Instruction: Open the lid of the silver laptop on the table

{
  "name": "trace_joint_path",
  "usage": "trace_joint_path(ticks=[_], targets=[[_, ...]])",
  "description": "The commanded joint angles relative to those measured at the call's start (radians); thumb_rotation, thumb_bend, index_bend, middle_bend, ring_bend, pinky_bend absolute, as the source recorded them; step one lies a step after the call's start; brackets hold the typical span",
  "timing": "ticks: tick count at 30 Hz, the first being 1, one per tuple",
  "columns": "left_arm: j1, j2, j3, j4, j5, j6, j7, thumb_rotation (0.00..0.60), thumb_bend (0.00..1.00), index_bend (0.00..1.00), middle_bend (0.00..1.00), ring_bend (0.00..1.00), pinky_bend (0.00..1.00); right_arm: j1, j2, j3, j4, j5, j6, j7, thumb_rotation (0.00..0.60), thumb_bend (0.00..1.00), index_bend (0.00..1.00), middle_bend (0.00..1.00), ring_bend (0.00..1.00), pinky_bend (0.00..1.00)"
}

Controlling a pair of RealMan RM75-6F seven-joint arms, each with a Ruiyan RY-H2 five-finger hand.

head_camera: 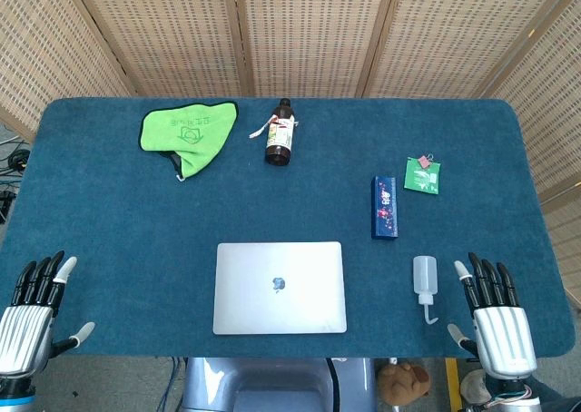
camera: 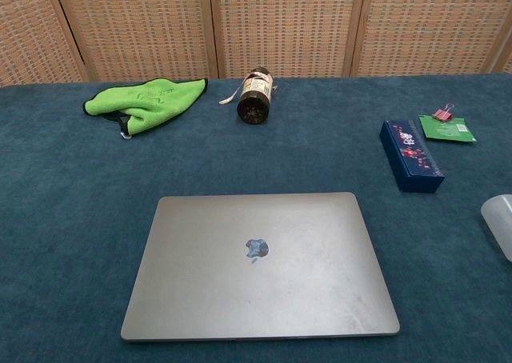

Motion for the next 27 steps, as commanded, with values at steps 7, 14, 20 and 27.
trace_joint_path(ticks=[7, 14, 20, 27], targets=[[-0.036, 0.006, 0.024, 0.046, 0.09, -0.017, -0.113, 0.6, 0.11, 0.0, 0.0, 0.0, 0.0, 0.0, 0.01, -0.003, -0.007, -0.007, 0.004, 0.016, 0.6, 0.03, 0.0, 0.0, 0.0, 0.0], [-0.136, -0.013, 0.074, 0.094, 0.25, -0.123, -0.177, 0.6, 0.09, 0.0, 0.0, 0.0, 0.0, 0.006, 0.015, 0.0, -0.006, 0.006, -0.008, 0.043, 0.6, 0.03, 0.0, 0.0, 0.0, 0.0], [-0.223, -0.014, 0.092, 0.006, 0.301, -0.294, -0.075, 0.6, 0.08, 0.0, 0.0, 0.0, 0.0, 0.005, 0.012, -0.004, 0.002, -0.016, 0.006, 0.061, 0.6, 0.04, 0.0, 0.0, 0.0, 0.0], [-0.355, -0.126, 0.061, 0.021, 0.324, -0.472, -0.059, 0.6, 0.09, 0.0, 0.0, 0.0, 0.0, 0.008, 0.006, -0.012, 0.0, -0.03, 0.0, 0.058, 0.6, 0.04, 0.0, 0.0, 0.0, 0.0]])
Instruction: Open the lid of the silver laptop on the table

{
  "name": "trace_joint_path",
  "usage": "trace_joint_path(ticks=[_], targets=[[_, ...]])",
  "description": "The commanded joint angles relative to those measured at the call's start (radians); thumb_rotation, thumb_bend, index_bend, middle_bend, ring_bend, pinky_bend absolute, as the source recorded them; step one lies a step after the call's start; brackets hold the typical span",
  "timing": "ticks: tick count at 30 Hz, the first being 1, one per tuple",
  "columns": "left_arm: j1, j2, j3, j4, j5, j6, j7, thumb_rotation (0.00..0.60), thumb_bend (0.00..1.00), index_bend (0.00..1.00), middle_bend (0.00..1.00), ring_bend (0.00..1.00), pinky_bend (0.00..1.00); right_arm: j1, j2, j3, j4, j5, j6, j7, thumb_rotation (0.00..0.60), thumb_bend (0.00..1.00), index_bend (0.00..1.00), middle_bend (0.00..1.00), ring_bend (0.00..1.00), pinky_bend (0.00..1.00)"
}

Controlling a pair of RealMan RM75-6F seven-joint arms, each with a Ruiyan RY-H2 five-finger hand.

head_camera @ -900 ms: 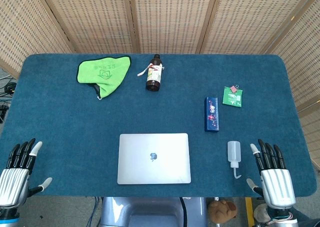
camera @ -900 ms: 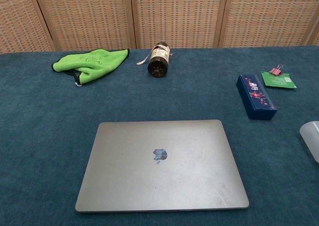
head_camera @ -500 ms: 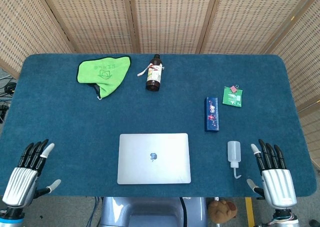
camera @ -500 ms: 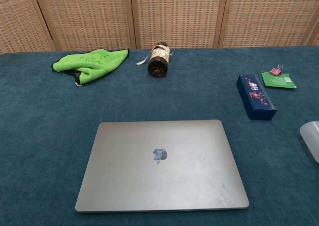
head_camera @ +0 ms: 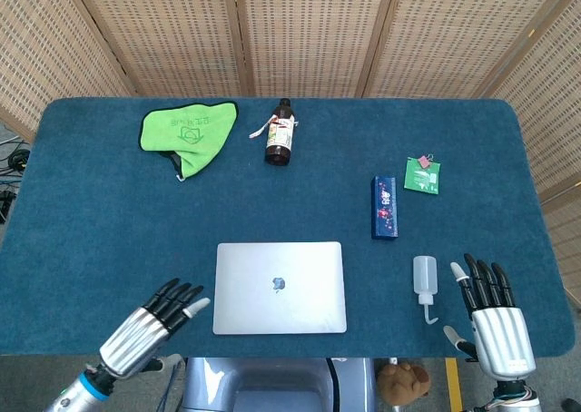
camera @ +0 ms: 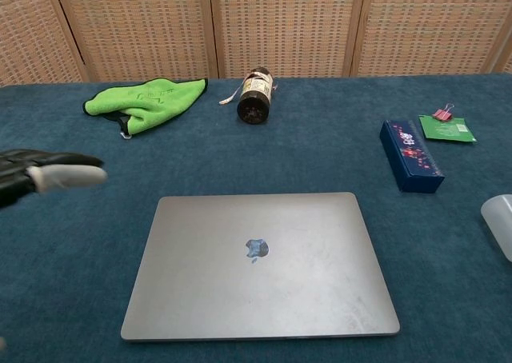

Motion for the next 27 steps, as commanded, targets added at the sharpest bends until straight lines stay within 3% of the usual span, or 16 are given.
trace_joint_path(ticks=[1, 11, 17, 21, 27], targets=[[-0.071, -0.071, -0.023, 0.012, 0.011, -0.085, 0.023, 0.6, 0.09, 0.0, 0.0, 0.0, 0.0, 0.0, -0.001, 0.0, -0.001, 0.001, 0.0, 0.0, 0.6, 0.04, 0.0, 0.0, 0.0, 0.0], [-0.127, -0.222, -0.086, 0.014, -0.13, -0.208, 0.097, 0.6, 0.1, 0.0, 0.0, 0.0, 0.0, -0.003, 0.007, 0.006, -0.002, 0.011, 0.013, 0.039, 0.6, 0.04, 0.0, 0.0, 0.0, 0.0], [-0.157, -0.307, -0.121, 0.028, -0.209, -0.311, 0.266, 0.6, 0.1, 0.0, 0.0, 0.0, 0.0, 0.0, 0.015, 0.012, -0.004, 0.024, 0.012, 0.068, 0.6, 0.04, 0.0, 0.0, 0.0, 0.0], [-0.176, -0.389, -0.155, 0.047, -0.315, -0.386, 0.412, 0.6, 0.1, 0.0, 0.0, 0.0, 0.0, 0.002, 0.021, 0.013, -0.002, 0.032, 0.008, 0.085, 0.6, 0.04, 0.0, 0.0, 0.0, 0.0], [-0.201, -0.45, -0.17, 0.078, -0.397, -0.421, 0.542, 0.6, 0.1, 0.0, 0.0, 0.0, 0.0, 0.004, 0.025, 0.014, -0.002, 0.032, 0.007, 0.098, 0.6, 0.04, 0.0, 0.0, 0.0, 0.0]])
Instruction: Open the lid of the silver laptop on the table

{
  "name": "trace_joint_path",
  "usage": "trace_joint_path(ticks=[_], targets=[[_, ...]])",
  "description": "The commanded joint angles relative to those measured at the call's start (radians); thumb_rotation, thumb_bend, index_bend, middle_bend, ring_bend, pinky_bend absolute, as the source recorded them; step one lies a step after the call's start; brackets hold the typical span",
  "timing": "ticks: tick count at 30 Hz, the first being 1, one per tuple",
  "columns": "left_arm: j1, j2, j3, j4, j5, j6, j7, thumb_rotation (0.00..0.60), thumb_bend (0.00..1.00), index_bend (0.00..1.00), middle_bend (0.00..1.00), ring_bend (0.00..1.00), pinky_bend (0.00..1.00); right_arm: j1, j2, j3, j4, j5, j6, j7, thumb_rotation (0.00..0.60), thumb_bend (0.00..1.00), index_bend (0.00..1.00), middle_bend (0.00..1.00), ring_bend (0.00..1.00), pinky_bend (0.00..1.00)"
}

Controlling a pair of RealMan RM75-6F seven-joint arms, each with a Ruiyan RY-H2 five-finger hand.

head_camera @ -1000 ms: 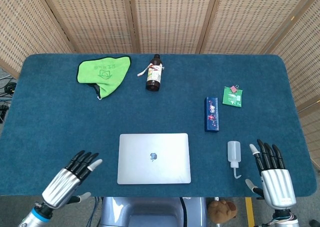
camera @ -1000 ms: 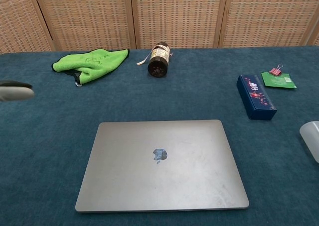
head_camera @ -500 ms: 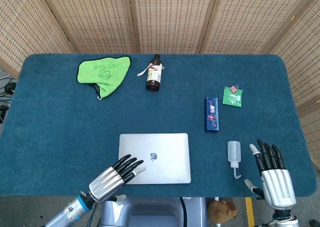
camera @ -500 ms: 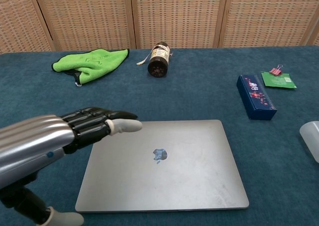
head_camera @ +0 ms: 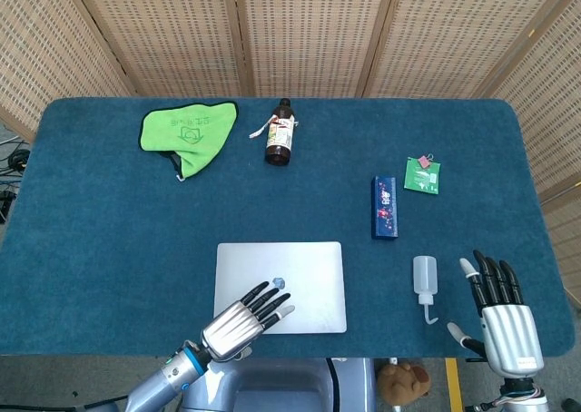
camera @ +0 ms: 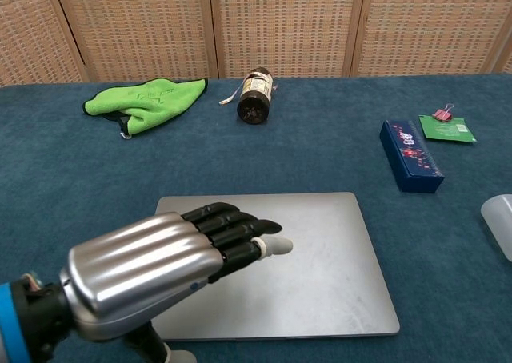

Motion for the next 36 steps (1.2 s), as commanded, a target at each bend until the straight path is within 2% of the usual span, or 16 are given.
trace_joint_path(ticks=[1, 7, 15, 25, 36], targets=[[-0.025, -0.05, -0.018, 0.026, -0.056, -0.033, 0.064, 0.6, 0.1, 0.0, 0.0, 0.0, 0.0, 0.001, 0.001, 0.001, 0.0, 0.002, -0.001, 0.002, 0.6, 0.04, 0.0, 0.0, 0.0, 0.0], [-0.063, -0.097, -0.026, 0.083, -0.088, -0.051, 0.075, 0.6, 0.09, 0.0, 0.0, 0.0, 0.0, 0.005, 0.004, 0.007, 0.0, 0.016, -0.007, 0.011, 0.6, 0.04, 0.0, 0.0, 0.0, 0.0], [-0.139, -0.139, -0.014, 0.199, -0.02, -0.023, -0.049, 0.6, 0.09, 0.0, 0.0, 0.0, 0.0, 0.008, 0.003, 0.011, 0.0, 0.029, -0.012, 0.01, 0.6, 0.04, 0.0, 0.0, 0.0, 0.0], [-0.175, -0.166, 0.001, 0.236, 0.004, 0.01, -0.098, 0.6, 0.09, 0.0, 0.0, 0.0, 0.0, 0.008, 0.003, 0.012, -0.001, 0.027, -0.007, 0.007, 0.6, 0.04, 0.0, 0.0, 0.0, 0.0], [-0.188, -0.173, 0.001, 0.236, -0.055, 0.013, -0.082, 0.6, 0.1, 0.0, 0.0, 0.0, 0.0, 0.009, 0.004, 0.011, -0.002, 0.028, -0.008, 0.01, 0.6, 0.04, 0.0, 0.0, 0.0, 0.0]])
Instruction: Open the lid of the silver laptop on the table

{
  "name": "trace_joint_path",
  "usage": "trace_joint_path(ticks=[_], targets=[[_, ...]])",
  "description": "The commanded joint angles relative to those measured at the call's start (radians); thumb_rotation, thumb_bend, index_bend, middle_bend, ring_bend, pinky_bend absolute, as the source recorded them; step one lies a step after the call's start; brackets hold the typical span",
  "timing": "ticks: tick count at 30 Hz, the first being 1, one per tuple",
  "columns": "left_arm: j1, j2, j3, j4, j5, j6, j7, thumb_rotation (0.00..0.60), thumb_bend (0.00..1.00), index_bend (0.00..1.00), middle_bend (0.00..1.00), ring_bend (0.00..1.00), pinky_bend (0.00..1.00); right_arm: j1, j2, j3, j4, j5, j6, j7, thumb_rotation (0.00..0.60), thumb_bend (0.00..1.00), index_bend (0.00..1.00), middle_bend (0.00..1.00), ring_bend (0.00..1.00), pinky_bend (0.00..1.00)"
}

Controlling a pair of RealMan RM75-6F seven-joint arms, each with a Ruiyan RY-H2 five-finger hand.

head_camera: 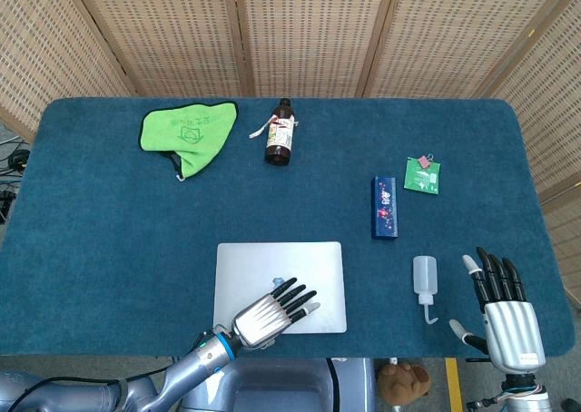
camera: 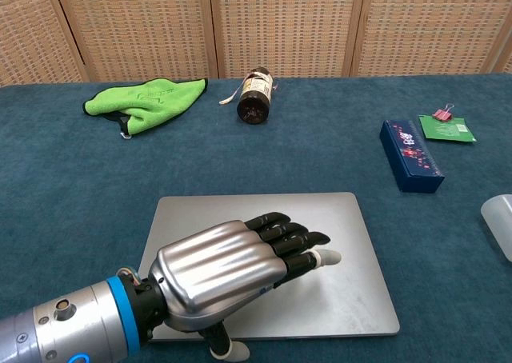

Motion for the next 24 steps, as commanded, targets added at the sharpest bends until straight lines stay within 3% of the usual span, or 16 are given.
trace_joint_path(ticks=[1, 16, 24], targets=[[-0.005, -0.003, -0.002, -0.001, -0.014, 0.004, 0.006, 0.6, 0.11, 0.0, 0.0, 0.0, 0.0, 0.0, 0.001, 0.0, 0.0, 0.001, 0.0, 0.001, 0.6, 0.04, 0.0, 0.0, 0.0, 0.0], [-0.017, -0.022, -0.014, -0.002, -0.126, 0.011, 0.083, 0.6, 0.33, 0.0, 0.0, 0.0, 0.0, 0.0, 0.01, 0.004, -0.001, 0.012, 0.004, 0.026, 0.6, 0.04, 0.0, 0.0, 0.0, 0.0], [-0.025, -0.02, -0.009, 0.005, -0.126, 0.031, 0.088, 0.6, 0.47, 0.0, 0.0, 0.0, 0.0, 0.001, 0.01, 0.002, -0.002, 0.01, 0.004, 0.026, 0.6, 0.04, 0.0, 0.0, 0.0, 0.0]])
